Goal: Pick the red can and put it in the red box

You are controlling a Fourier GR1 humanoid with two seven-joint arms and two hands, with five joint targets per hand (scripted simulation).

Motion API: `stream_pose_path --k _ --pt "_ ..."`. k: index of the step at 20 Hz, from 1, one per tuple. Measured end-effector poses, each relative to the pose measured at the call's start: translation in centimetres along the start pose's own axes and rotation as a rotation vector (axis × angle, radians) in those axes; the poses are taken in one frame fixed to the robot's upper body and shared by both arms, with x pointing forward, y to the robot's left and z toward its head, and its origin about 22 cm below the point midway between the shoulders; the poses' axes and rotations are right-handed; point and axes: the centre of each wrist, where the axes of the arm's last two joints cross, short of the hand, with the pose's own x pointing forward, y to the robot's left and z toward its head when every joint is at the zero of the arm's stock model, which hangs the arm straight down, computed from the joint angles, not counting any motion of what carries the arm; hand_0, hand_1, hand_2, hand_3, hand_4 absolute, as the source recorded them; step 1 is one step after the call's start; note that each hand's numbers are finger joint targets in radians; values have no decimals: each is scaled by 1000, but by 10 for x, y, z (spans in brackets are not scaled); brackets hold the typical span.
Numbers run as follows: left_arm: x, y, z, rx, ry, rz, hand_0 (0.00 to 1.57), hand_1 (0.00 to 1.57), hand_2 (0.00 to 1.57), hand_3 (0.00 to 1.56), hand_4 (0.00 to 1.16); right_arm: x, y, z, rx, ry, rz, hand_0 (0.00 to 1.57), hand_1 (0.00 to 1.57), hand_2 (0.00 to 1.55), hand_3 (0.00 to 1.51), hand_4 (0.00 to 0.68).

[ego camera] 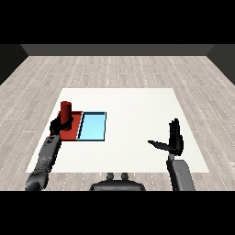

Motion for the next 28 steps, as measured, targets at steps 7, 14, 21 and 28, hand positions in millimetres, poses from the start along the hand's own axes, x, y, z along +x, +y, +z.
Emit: stream_pose_path --k 7,14,21,28 --pt "-38 -11 4 -23 237 -173 566 566 661 570 633 -10 -1 -8 -22 19 41 0 0 0 0 0" --pt "-48 -10 5 -44 364 -236 0 0 0 0 0 -17 0 -15 -31 18 53 0 0 0 0 0" --pt "-49 13 -1 -31 354 -142 0 0 0 0 0 -11 -2 -16 -11 0 49 0 0 0 0 0" --pt "-28 22 -12 23 -32 208 0 0 0 0 0 9 0 -15 34 -57 14 0 0 0 0 0"
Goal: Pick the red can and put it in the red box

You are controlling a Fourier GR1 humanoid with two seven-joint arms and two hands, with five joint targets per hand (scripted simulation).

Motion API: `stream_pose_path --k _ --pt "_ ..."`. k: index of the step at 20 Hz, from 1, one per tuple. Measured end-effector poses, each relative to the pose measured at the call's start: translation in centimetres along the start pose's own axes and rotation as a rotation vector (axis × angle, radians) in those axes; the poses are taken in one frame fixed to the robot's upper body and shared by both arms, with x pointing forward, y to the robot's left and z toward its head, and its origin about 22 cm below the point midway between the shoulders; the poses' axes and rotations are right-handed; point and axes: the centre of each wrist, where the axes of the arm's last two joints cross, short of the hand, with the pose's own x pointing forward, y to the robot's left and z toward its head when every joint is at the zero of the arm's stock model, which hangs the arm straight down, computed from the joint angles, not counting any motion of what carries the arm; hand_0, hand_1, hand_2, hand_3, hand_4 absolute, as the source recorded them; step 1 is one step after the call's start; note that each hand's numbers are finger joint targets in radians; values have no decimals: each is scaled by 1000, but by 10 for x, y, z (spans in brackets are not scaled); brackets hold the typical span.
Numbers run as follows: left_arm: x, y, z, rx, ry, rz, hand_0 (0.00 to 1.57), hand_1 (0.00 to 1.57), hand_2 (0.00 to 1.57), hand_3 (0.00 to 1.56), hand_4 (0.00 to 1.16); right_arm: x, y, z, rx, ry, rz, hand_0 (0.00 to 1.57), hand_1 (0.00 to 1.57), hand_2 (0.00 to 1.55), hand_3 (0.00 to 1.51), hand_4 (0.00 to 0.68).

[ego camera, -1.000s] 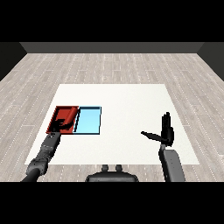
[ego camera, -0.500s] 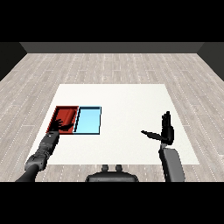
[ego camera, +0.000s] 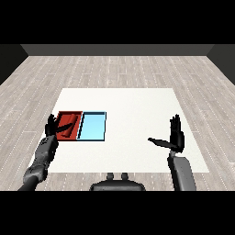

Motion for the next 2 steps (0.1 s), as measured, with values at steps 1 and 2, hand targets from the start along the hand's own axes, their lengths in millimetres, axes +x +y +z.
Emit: stream_pose_path --k 1,2 --pt "8 -9 -2 -19 -75 60 0 0 0 0 0 3 0 0 10 -8 -10 0 0 0 0 0" --pt "13 -16 -4 -48 -144 117 0 0 0 0 0 5 2 0 25 -12 -27 0 0 0 0 0"
